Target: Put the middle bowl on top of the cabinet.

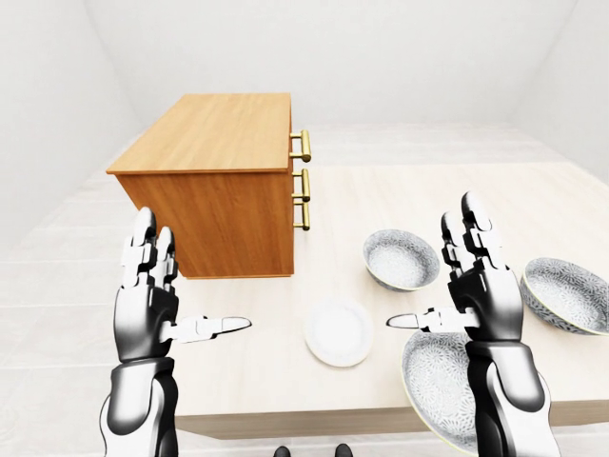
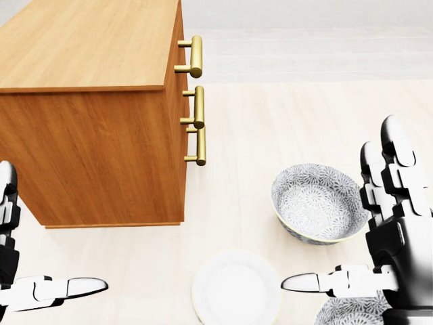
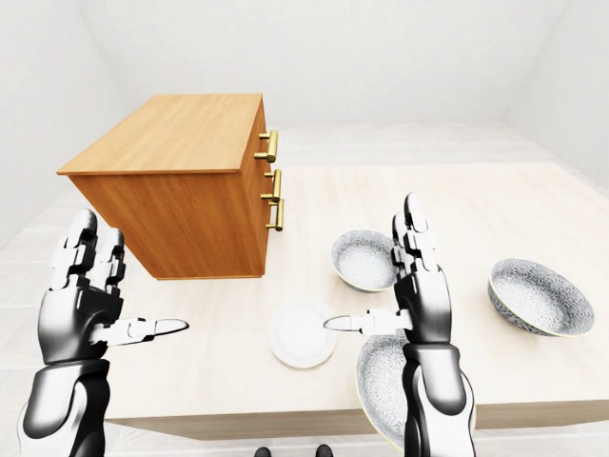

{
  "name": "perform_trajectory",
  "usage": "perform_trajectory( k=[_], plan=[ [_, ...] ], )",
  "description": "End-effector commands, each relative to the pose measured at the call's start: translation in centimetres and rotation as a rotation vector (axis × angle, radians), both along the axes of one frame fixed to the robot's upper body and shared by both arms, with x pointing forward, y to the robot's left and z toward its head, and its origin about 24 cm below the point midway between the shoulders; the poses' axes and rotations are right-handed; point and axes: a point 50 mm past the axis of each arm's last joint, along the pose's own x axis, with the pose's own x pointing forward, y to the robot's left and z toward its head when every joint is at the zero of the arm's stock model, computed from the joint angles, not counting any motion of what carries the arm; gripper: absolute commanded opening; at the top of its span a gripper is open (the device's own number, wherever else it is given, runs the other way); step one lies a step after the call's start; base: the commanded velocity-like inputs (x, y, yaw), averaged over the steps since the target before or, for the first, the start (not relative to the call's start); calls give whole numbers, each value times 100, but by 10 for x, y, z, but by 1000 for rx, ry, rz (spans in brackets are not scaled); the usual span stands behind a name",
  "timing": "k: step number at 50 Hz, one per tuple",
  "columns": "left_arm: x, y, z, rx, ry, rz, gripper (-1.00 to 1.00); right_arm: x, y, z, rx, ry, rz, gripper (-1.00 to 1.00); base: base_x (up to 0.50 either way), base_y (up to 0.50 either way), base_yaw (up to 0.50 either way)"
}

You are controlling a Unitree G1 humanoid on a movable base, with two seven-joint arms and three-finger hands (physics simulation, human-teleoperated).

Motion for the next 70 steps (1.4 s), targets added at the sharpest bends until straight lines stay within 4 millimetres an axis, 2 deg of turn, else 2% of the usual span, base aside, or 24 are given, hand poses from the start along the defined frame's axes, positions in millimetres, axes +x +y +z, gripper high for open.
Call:
perform_trajectory(
  k=[1, 15, 22, 26, 31, 40, 45, 48, 55, 70],
  plan=[
    [0, 0, 0, 3, 1, -1, 100, 0, -1, -1, 2, 3, -3, 100, 0, 0, 0],
    [-1, 0, 0, 8, 2, 3, 100, -2, 0, -2, -11, 14, 22, 100, 4, 0, 0],
    [-3, 2, 0, 9, 2, 2, 100, -1, -5, -5, -21, 27, -10, 100, 18, 2, 0],
    [-5, 3, -1, 19, 10, 8, 100, -6, -17, -4, -77, 37, -50, 100, 0, 0, 0],
    [-7, 7, 2, 28, -1, 19, 100, -5, -39, 15, -232, -13, -174, 100, 0, 0, 0],
    [-11, 8, 9, 44, -27, 27, 100, -7, -67, 41, -527, -27, -322, 100, 0, 0, 0],
    [-16, 8, 13, 55, -45, 28, 100, 3, -96, 41, -700, 63, -515, 100, 0, 0, 0],
    [-16, 9, 14, 57, -46, 28, 100, 7, -103, 41, -732, 90, -534, 100, 0, 0, 0],
    [-20, 12, 13, 58, -42, 37, 100, 20, -132, 37, -926, 204, -710, 100, 0, 0, 0],
    [-15, 11, 11, 59, -34, 41, 100, 9, -165, 17, -1193, 464, -827, 100, 0, 0, 0]
  ],
)
